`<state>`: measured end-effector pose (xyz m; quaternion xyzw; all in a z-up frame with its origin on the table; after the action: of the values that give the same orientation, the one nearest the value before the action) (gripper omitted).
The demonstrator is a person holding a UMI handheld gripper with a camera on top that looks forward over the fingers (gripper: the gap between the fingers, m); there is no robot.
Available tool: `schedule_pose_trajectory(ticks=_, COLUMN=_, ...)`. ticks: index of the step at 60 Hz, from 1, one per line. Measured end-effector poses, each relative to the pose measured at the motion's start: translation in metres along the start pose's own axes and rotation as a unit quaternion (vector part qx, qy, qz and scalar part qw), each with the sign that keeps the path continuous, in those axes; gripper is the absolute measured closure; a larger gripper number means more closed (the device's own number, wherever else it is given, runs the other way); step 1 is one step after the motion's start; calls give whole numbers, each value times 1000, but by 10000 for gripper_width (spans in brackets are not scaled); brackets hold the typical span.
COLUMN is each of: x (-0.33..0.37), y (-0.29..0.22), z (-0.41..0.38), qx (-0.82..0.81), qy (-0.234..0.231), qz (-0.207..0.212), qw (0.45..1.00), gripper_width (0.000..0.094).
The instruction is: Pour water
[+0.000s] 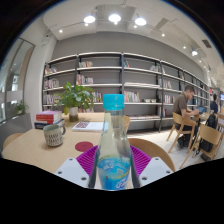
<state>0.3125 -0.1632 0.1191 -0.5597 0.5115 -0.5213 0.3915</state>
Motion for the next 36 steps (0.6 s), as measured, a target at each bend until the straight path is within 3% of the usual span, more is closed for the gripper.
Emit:
schedule_pose_trajectory(ticks=9, x=-6, y=-1, z=-6, qx=16, qy=11, qz=19, qw=1000, gripper_width=576)
schedule_pose_trajectory(ticks=25, x=-30, y=-19, z=-25, qx=146, qy=43, qz=-8, qw=988, gripper_width=582)
schedule_pose_trajectory(ticks=36, x=-88, y=-43, z=-68, qx=355, qy=47, qz=-47, qw=932, gripper_width=580)
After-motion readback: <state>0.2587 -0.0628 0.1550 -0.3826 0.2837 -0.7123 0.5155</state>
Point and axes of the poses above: the point between the fingertips, and its own axes, seen from behind it with the camera up: z to the right, y down, x backward, against the way the camera looks, the point moved 5 cm from there along x, backward, against the way the camera looks, and after that the axes turned 9 degrees about -x, right-handed, at the moved point
